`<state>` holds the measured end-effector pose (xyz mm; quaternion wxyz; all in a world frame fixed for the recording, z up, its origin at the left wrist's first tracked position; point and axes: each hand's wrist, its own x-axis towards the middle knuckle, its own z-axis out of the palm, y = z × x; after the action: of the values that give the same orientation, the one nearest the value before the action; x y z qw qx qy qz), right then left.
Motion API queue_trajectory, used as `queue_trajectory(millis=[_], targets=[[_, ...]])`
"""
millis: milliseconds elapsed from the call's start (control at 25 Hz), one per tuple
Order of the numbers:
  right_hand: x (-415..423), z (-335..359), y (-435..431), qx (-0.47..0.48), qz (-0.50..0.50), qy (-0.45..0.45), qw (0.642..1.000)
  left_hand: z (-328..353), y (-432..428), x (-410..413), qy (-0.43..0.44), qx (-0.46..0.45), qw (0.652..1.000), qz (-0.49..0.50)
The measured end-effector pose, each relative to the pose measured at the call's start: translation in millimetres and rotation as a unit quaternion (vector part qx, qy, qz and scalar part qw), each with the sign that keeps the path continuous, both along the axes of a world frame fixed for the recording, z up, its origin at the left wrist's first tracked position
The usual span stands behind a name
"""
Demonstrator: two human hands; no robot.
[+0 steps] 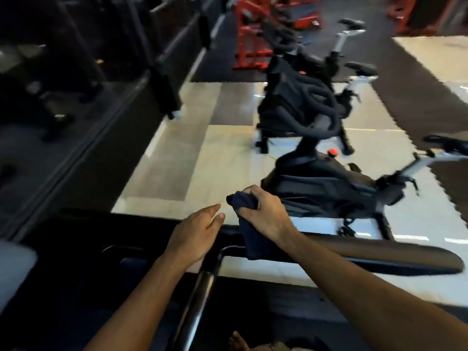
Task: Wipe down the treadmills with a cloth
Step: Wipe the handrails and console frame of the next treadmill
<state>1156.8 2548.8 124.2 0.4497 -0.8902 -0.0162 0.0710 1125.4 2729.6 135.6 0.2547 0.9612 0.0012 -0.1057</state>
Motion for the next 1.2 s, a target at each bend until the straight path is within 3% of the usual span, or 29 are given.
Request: queue_trajectory(millis=[120, 280, 440, 560, 640, 760, 920, 960, 1080, 1120, 1200], targets=[[16, 0, 81, -0.037, 0.123, -0.01, 0.992, 2, 70, -30, -0.014, 0.014, 0.993, 0.119], [24, 9, 185, -0.065, 0.287, -0.028, 0.955, 0, 133, -70, -0.054, 0.018, 0.965, 0.256], [33, 1, 266, -0.063, 0.363, -0.063, 0.928, -12, 177, -87, -0.043, 0.071, 0.942, 0.326], [33, -21, 300, -0.14, 0.423, -0.078, 0.892, -15, 189, -90, -0.022, 0.072, 0.915, 0.396], [27, -36, 304, -0.191, 0.43, -0.108, 0.876, -17, 193, -89, -0.005, 0.092, 0.906, 0.414], [26, -52, 308, -0.181, 0.448, -0.14, 0.864, -21, 195, -83, 0.028, 0.129, 0.896, 0.425], [53, -56, 341, -0.152, 0.45, -0.058, 0.878, -21, 196, -74, 0.053, 0.131, 0.888, 0.437], [50, -56, 342, -0.154, 0.458, -0.073, 0.873, -21, 198, -73, 0.054, 0.132, 0.885, 0.443], [45, -61, 340, -0.118, 0.54, -0.198, 0.809, -20, 210, -67, 0.062, 0.148, 0.878, 0.452], [56, -62, 351, -0.109, 0.554, -0.174, 0.807, -21, 215, -64, 0.067, 0.149, 0.878, 0.449], [79, -61, 378, -0.11, 0.501, -0.039, 0.858, -23, 223, -58, 0.083, 0.143, 0.882, 0.441]])
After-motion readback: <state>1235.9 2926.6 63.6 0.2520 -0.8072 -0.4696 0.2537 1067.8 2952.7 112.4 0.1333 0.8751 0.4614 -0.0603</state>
